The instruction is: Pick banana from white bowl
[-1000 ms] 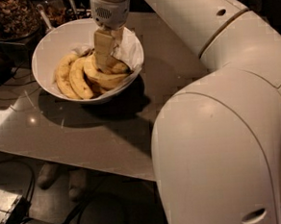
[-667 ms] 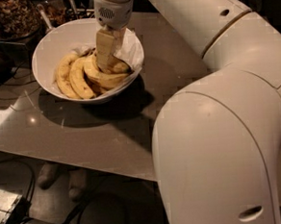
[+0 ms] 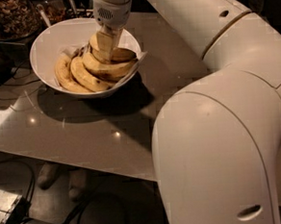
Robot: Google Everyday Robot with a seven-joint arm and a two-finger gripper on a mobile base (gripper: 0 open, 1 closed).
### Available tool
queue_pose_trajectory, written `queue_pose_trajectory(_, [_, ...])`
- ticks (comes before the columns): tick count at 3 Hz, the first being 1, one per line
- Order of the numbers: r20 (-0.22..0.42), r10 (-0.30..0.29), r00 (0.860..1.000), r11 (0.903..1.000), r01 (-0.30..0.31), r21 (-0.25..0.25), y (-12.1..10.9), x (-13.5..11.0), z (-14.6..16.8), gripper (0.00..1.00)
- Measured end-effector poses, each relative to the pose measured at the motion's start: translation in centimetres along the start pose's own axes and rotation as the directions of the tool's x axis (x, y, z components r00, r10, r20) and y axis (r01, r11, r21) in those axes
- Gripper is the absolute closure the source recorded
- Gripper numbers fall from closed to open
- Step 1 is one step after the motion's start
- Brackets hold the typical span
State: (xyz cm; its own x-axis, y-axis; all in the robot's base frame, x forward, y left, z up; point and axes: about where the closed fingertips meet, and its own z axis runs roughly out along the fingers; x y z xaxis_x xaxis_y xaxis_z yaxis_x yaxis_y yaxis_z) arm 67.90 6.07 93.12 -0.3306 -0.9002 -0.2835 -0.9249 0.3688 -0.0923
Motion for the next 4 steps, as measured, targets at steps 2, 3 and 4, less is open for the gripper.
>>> queue_pose_trajectory(2, [0.092,-0.104,0.990,0.9940,0.100,0.045,1.1,-0.3,-1.9,1.00])
queue_pose_trajectory(3, [0.137,-0.170,0.976,0.9841,0.160,0.076,2.5,0.3,-3.4,1.00])
queue_pose_trajectory(4, [0.199,-0.226,0.954,0.9734,0.213,0.083,3.9,1.5,-4.9,1.00])
